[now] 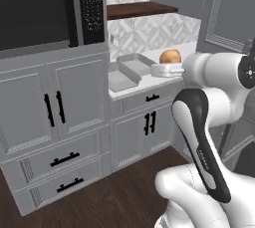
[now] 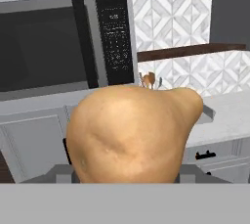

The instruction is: Place one squash and one chicken drumstick in each tupperware on the nearby counter, to pack two identical lunches.

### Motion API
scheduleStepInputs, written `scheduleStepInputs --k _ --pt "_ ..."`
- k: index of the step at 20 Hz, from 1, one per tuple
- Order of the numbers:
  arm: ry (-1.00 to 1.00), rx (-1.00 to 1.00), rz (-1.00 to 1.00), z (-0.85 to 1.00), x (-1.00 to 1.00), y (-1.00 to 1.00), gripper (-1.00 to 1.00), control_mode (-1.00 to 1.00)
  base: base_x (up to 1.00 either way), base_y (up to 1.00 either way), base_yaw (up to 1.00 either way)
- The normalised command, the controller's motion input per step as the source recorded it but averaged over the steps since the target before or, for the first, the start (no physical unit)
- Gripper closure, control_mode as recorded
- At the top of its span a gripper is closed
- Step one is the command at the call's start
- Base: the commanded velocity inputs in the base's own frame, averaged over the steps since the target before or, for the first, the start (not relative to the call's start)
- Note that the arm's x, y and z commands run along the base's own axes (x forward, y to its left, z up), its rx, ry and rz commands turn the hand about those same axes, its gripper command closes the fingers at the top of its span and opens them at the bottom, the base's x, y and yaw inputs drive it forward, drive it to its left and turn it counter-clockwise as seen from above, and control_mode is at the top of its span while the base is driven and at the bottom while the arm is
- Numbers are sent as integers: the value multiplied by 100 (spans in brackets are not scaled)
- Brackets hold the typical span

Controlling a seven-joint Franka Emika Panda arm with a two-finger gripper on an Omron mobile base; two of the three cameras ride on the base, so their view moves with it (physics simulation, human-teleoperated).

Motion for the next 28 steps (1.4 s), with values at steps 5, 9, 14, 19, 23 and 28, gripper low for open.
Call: scheduleStepInputs --k 5,9,14,19,23,28 --pt "0 0 0 0 0 0 100 100 69 0 -12" --pt "0 0 0 0 0 0 100 100 67 -7 -33" --pt "0 0 0 0 0 0 100 100 56 -14 -39" --pt "0 0 0 0 0 0 100 100 61 -7 -24" --pt "0 0 0 0 0 0 100 100 72 -9 -10" --pt "0 0 0 0 0 0 100 100 52 -10 -8"
